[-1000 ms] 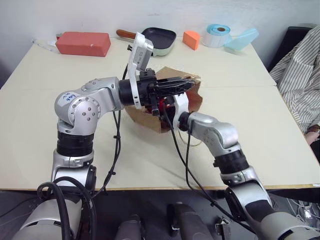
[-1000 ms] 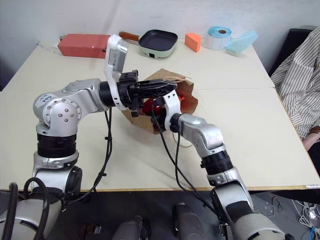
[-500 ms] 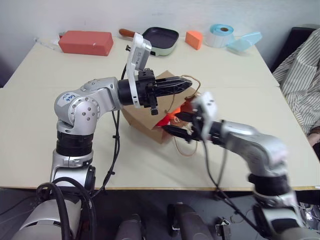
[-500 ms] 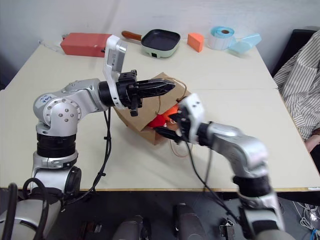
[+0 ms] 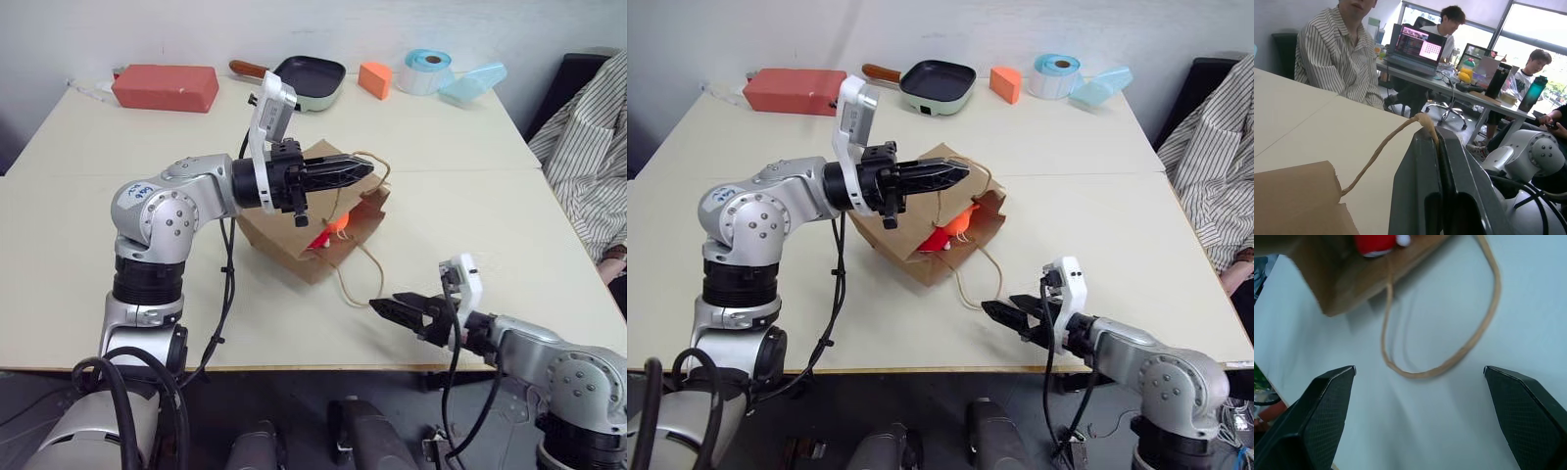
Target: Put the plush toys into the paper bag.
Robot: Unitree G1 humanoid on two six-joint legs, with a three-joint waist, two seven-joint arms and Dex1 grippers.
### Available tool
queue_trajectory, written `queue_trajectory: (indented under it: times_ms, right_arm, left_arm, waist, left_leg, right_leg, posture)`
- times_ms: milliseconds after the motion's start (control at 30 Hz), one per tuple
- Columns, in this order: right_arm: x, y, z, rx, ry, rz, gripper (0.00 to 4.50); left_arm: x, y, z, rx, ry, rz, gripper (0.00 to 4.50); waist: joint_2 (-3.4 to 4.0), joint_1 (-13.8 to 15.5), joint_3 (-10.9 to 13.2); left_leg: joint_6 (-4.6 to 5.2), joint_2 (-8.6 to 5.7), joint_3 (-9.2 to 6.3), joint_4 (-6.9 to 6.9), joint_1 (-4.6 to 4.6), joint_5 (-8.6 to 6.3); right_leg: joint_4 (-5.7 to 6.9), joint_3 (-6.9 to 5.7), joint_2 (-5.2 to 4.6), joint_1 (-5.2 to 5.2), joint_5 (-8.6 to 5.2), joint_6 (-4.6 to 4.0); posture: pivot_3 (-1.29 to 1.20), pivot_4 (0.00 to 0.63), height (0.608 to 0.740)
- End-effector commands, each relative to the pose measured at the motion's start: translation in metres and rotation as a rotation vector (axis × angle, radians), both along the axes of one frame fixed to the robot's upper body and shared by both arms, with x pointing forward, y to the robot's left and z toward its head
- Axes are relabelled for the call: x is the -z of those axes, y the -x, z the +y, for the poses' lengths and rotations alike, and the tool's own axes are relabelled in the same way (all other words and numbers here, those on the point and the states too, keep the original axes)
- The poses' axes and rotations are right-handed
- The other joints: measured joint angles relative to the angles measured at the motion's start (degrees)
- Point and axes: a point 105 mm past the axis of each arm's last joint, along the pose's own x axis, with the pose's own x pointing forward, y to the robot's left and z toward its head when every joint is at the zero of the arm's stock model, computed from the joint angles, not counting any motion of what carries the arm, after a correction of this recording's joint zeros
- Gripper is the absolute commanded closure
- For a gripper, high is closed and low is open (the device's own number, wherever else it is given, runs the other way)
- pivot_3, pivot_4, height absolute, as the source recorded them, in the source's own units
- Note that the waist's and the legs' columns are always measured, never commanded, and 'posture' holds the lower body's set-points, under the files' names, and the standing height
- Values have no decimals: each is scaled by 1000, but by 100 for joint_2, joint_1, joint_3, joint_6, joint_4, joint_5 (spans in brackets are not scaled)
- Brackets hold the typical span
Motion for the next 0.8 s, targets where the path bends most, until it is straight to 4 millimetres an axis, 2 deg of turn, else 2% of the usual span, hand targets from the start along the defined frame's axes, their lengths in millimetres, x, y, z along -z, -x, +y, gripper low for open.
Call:
queue_trajectory:
  times_ms: [33, 100, 200, 333, 533, 567, 800]
  right_arm:
    - [14, -8, -1, 46, -13, 85, 217]
    - [16, -15, 7, 47, -49, 109, 217]
    - [21, -23, 15, 55, -89, 152, 831]
    - [26, -19, 20, 14, -45, 165, 2263]
    - [25, -16, 17, -9, 0, 154, 4281]
    - [24, -15, 17, -17, 7, 148, 4452]
    - [6, -2, 9, -64, 98, 50, 4452]
  left_arm:
    - [-15, 6, -1, 10, 14, -70, 4500]
    - [-16, 5, 1, 0, 16, -73, 4500]
    - [-16, 6, 4, -12, 16, -76, 4500]
    - [-18, 5, 8, -35, 22, -80, 4500]
    - [-19, 4, 11, -54, 27, -81, 4500]
    - [-19, 4, 11, -55, 28, -81, 4500]
    - [-18, 4, 10, -51, 31, -78, 4500]
  waist:
    - [-1, -1, -1]
    - [-6, -19, -4]
    - [-9, -40, -7]
    - [-10, -41, -7]
    - [-24, -28, -16]
    - [-31, -26, -20]
    - [-35, 38, -22]
  left_leg:
    - [0, 0, 0, 0, 1, 0]
    - [0, 1, 0, 0, 3, 0]
    - [-1, 1, 2, 1, 8, 0]
    - [-1, 1, 2, 1, 7, 1]
    - [-2, 3, 1, -4, 5, 1]
    - [-2, 3, 0, -4, 5, 1]
    - [-1, 2, -5, -13, -3, 0]
  right_leg:
    - [1, 0, 0, 0, 0, 0]
    - [2, 0, 1, 1, 0, 0]
    - [9, 2, 1, 2, 0, 0]
    - [8, 2, 2, 2, 0, 0]
    - [4, 1, 3, 1, 0, 0]
    - [3, 1, 3, 1, 0, 0]
    - [-16, -5, 2, 2, 0, 0]
  posture:
    - [0, 150, 740]
    - [0, 150, 740]
    - [0, 150, 740]
    - [0, 150, 740]
    - [0, 150, 740]
    - [0, 150, 740]
    - [0, 150, 740]
